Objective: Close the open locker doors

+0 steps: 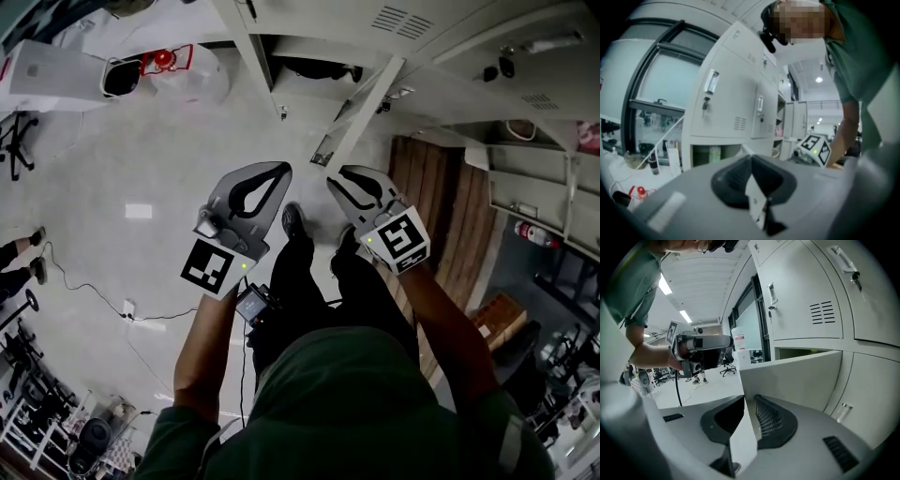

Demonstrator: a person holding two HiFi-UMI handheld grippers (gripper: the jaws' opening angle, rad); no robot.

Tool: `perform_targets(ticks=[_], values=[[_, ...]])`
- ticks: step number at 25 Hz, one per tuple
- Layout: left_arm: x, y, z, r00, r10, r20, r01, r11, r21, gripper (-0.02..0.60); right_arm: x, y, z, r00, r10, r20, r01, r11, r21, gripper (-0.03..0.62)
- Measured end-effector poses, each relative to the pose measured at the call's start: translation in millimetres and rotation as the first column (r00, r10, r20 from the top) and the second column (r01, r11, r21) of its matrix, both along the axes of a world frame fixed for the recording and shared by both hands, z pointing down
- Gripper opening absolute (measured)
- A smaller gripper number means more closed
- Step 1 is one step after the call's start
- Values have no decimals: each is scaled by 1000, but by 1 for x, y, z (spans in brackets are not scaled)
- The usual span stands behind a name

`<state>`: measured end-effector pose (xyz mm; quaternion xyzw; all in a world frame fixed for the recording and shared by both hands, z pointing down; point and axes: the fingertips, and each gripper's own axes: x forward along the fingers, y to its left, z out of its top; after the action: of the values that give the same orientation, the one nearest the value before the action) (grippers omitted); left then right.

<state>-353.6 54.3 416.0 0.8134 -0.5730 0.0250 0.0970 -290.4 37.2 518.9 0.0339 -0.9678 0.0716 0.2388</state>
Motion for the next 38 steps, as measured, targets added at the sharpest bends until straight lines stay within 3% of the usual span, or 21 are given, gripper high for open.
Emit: perform_targets(ticks=[20,38], values=[[-83,-13,-3,998,-64,-5,64,998,28,5,-111,-48,-2,999,47,25,-48,998,34,63],[-109,-27,-15,997,-73,-16,74,996,51,5,-159,-108,-3,990,134,41,-136,989,50,63]])
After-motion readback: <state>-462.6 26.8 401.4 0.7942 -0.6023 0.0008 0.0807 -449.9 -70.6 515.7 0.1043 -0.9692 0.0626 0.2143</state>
